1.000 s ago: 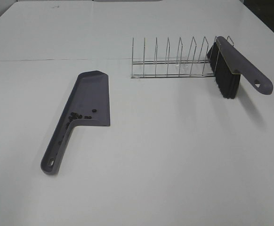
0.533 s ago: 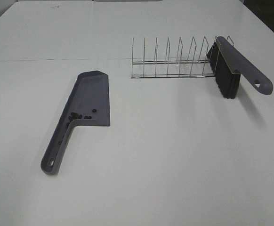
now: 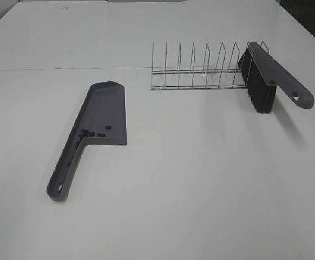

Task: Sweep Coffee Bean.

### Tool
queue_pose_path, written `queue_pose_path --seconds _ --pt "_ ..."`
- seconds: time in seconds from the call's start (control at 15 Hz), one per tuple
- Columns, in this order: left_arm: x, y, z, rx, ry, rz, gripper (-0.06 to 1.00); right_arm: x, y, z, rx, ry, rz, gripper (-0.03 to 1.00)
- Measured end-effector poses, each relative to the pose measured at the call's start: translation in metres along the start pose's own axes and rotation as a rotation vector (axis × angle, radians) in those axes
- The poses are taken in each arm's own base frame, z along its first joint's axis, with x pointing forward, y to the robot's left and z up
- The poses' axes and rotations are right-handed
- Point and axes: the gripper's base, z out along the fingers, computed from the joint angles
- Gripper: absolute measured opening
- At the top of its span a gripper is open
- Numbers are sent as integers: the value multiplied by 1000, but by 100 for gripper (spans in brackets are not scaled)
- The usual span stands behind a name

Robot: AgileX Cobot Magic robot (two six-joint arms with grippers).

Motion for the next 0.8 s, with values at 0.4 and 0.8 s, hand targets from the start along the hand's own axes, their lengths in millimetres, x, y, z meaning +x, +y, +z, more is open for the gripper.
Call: queue_pose_path --seconds 0.4,0.8 --pt "14 -3 -22 -90 -167 -35 48 0 0 0 0 0 0 77" --pt "16 -3 -23 -45 -180 -5 48 0 0 0 -2 0 1 77"
